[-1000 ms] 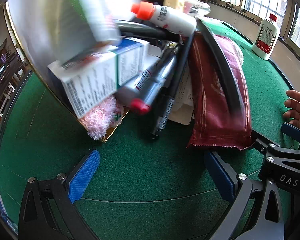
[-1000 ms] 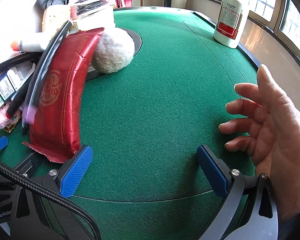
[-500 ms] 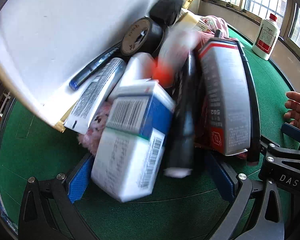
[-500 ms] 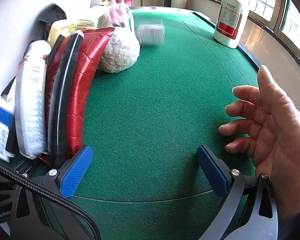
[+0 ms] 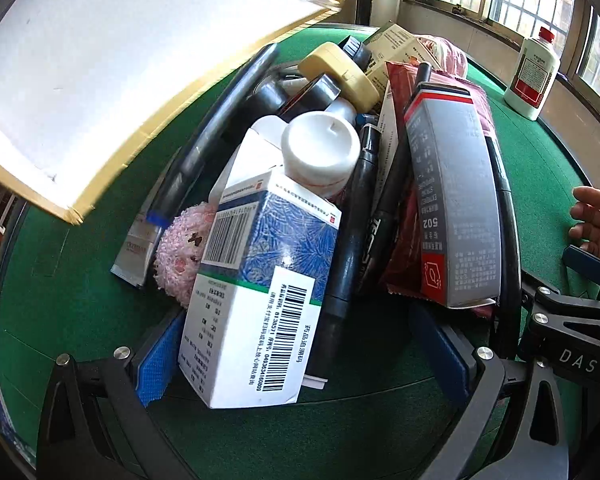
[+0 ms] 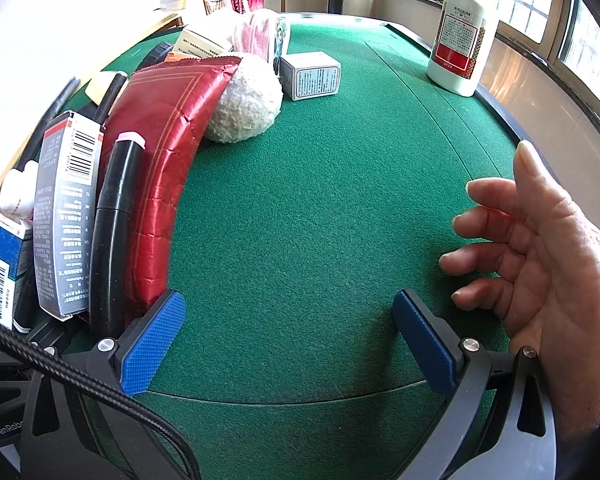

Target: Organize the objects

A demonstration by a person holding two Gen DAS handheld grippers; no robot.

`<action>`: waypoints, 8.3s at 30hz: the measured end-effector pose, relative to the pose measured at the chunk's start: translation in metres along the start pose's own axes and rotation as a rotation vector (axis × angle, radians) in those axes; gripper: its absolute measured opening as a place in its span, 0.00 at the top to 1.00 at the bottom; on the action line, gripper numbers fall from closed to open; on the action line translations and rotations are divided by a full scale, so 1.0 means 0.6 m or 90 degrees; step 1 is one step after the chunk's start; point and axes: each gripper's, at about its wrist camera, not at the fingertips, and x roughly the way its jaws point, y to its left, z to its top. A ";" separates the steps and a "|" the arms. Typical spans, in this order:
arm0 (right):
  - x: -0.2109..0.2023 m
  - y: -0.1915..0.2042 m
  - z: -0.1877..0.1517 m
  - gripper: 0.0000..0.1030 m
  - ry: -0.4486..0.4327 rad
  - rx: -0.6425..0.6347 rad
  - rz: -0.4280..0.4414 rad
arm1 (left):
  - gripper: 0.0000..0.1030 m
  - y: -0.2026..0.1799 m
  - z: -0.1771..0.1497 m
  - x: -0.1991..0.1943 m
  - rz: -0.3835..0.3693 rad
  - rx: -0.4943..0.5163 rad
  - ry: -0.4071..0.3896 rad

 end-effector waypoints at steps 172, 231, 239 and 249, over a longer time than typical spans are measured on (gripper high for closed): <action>-0.065 0.003 -0.033 0.88 -0.138 -0.021 0.222 | 0.01 0.127 -0.041 -0.094 -0.184 0.067 -0.127; -0.049 -0.040 -0.026 0.88 -0.141 0.060 0.388 | 0.71 0.142 -0.044 -0.101 -0.279 -0.010 -0.063; -0.045 -0.044 -0.024 0.88 -0.141 0.071 0.391 | 0.71 0.154 -0.035 -0.111 -0.304 -0.012 -0.078; -0.056 -0.050 -0.030 0.88 -0.158 0.083 0.360 | 0.71 0.186 -0.026 -0.117 -0.317 -0.027 -0.095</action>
